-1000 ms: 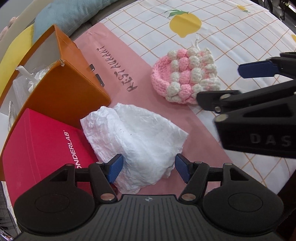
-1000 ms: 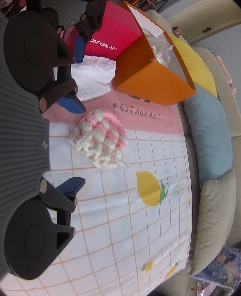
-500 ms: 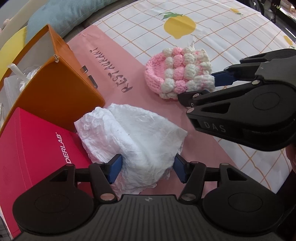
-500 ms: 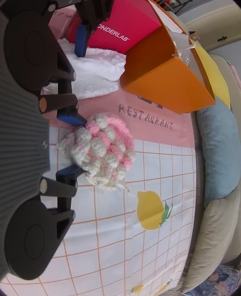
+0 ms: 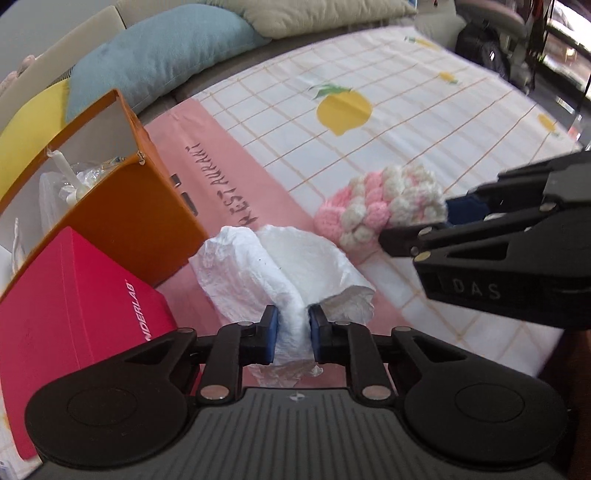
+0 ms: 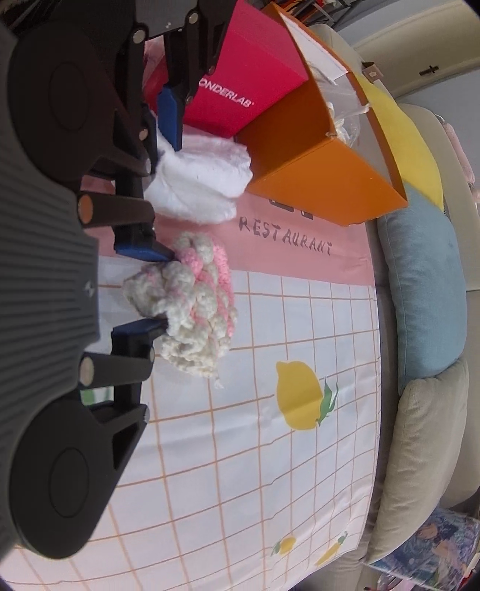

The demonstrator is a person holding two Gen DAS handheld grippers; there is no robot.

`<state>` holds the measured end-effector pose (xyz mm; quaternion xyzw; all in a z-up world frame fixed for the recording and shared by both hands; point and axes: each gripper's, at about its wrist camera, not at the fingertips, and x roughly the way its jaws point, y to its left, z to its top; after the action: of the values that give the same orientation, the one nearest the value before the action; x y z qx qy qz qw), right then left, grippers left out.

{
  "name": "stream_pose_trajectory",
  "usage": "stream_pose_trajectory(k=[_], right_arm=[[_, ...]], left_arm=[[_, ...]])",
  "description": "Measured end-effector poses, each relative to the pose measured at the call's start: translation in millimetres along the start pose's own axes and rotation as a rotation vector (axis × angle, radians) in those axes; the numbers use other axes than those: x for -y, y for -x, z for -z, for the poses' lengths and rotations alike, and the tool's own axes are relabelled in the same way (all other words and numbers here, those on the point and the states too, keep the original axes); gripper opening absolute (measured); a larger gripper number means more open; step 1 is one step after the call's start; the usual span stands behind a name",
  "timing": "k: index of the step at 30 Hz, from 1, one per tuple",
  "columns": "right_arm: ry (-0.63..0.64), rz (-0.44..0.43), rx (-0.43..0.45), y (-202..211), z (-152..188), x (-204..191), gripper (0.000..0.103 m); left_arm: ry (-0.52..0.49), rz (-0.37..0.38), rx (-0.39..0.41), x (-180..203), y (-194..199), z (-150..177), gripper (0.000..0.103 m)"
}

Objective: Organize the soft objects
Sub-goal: 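Lift the white tissue with the left gripper while the right gripper lifts the crocheted basket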

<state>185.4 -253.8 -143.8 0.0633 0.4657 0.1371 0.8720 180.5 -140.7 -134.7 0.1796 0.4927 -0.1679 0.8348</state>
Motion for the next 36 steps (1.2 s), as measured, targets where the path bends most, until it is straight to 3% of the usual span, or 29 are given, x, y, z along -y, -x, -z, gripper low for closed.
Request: stream_pose_trajectory(k=[7, 14, 17, 19, 22, 23, 28, 32, 36], right_arm=[[-0.045, 0.015, -0.035, 36, 26, 2, 0.032], [-0.082, 0.019, -0.126, 47, 56, 6, 0.032], [-0.072, 0.02, -0.149, 47, 57, 3, 0.034], [-0.051, 0.027, -0.174, 44, 59, -2, 0.037], [-0.027, 0.056, -0.178, 48, 61, -5, 0.044], [-0.022, 0.062, -0.168, 51, 60, -5, 0.044], [0.052, 0.148, -0.118, 67, 61, -7, 0.073], [0.071, 0.103, -0.124, 61, 59, -6, 0.074], [0.169, 0.113, -0.082, 54, 52, -20, 0.074]], left_arm=[[0.046, 0.127, 0.055, 10, 32, 28, 0.018], [0.117, 0.206, 0.006, 8, 36, 66, 0.021], [0.204, 0.236, -0.018, -1, 33, 74, 0.033], [0.253, 0.253, -0.024, -8, 33, 76, 0.055], [0.309, 0.246, 0.001, -15, 37, 76, 0.075], [0.323, 0.235, 0.007, -16, 38, 76, 0.078], [0.403, 0.196, -0.003, -24, 31, 75, 0.085], [0.466, 0.21, -0.041, -27, 19, 76, 0.085], [0.498, 0.176, -0.078, -28, 6, 75, 0.085]])
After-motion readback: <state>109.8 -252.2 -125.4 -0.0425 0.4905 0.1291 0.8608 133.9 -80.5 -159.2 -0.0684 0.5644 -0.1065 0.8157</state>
